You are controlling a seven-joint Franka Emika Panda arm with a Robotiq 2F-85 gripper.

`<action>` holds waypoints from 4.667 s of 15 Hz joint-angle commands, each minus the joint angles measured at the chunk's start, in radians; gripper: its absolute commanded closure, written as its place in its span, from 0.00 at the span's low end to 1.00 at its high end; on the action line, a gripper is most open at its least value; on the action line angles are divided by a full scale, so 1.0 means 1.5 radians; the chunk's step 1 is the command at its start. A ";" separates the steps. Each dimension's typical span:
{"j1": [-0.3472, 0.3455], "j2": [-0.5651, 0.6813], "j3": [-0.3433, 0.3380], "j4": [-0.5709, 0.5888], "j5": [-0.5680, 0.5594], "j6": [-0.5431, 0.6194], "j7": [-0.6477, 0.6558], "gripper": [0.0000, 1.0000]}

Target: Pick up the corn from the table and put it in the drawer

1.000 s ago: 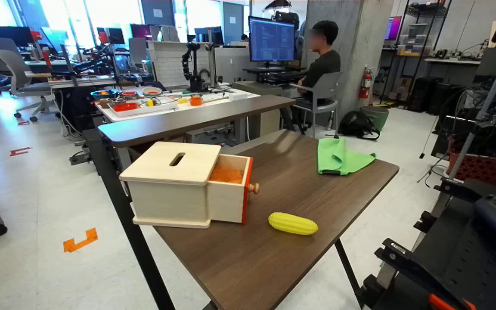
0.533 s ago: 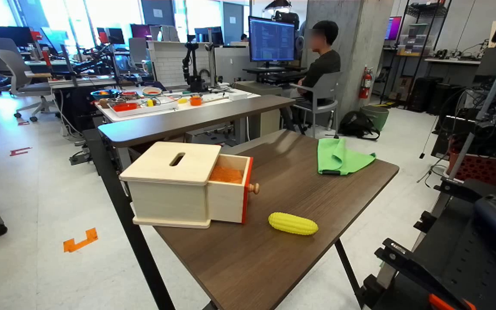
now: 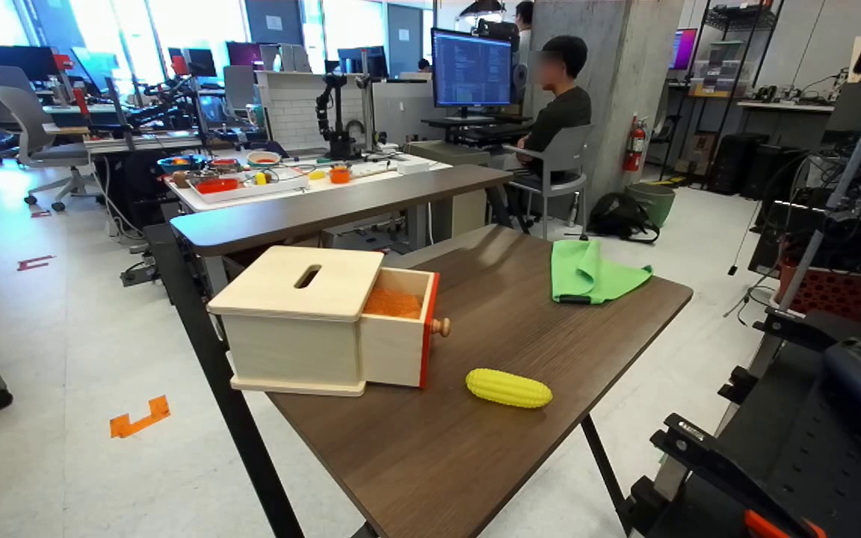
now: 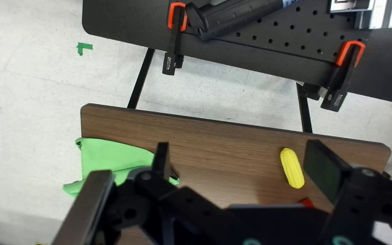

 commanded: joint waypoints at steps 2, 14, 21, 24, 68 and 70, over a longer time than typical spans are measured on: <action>0.014 0.040 0.000 0.000 0.027 0.101 0.023 0.00; 0.076 0.398 0.045 0.061 0.066 0.390 0.013 0.00; 0.084 0.593 0.081 0.180 0.017 0.420 0.054 0.00; 0.100 0.660 0.076 0.235 0.002 0.419 0.078 0.00; 0.190 0.737 0.035 0.464 0.172 0.453 0.450 0.93; 0.195 0.755 0.034 0.474 0.171 0.458 0.458 0.93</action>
